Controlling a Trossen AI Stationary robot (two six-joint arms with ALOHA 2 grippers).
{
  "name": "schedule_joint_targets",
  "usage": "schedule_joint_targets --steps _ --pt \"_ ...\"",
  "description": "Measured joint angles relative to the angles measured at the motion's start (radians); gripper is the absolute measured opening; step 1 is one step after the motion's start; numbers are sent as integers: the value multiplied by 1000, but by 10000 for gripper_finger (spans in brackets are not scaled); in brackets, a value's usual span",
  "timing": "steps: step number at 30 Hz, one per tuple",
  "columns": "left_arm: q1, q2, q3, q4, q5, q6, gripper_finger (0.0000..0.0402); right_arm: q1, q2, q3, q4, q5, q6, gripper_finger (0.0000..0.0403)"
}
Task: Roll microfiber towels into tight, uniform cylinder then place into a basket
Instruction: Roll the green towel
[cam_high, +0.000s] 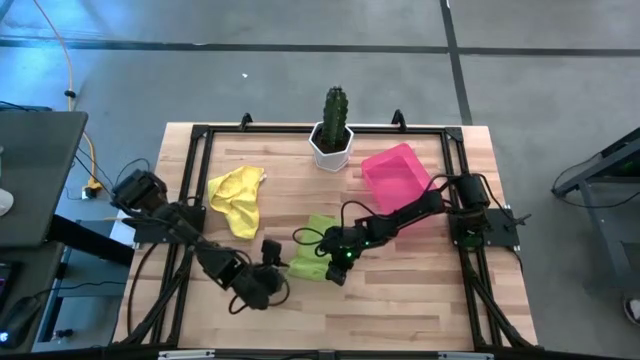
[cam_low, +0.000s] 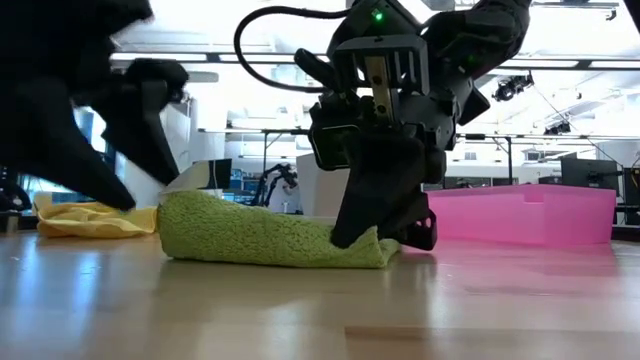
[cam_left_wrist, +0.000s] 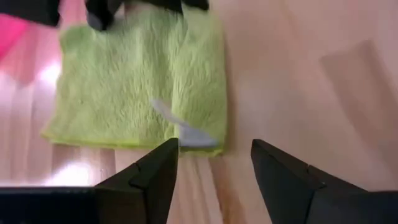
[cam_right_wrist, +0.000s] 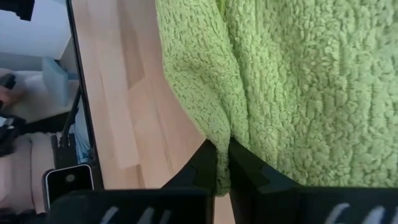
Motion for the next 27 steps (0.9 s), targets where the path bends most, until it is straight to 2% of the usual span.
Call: schedule_joint_targets --steps 7,11,23,27 --pt "-38 9 2 133 -71 90 195 0 0 0 0 6 3 10" --pt "-28 39 3 188 -45 139 194 0 0 0 -2 7 3 10" --pt "68 128 2 183 -14 154 193 0 0 0 -3 8 0 10" --pt "97 144 3 186 46 137 193 0 0 0 -3 8 0 10"
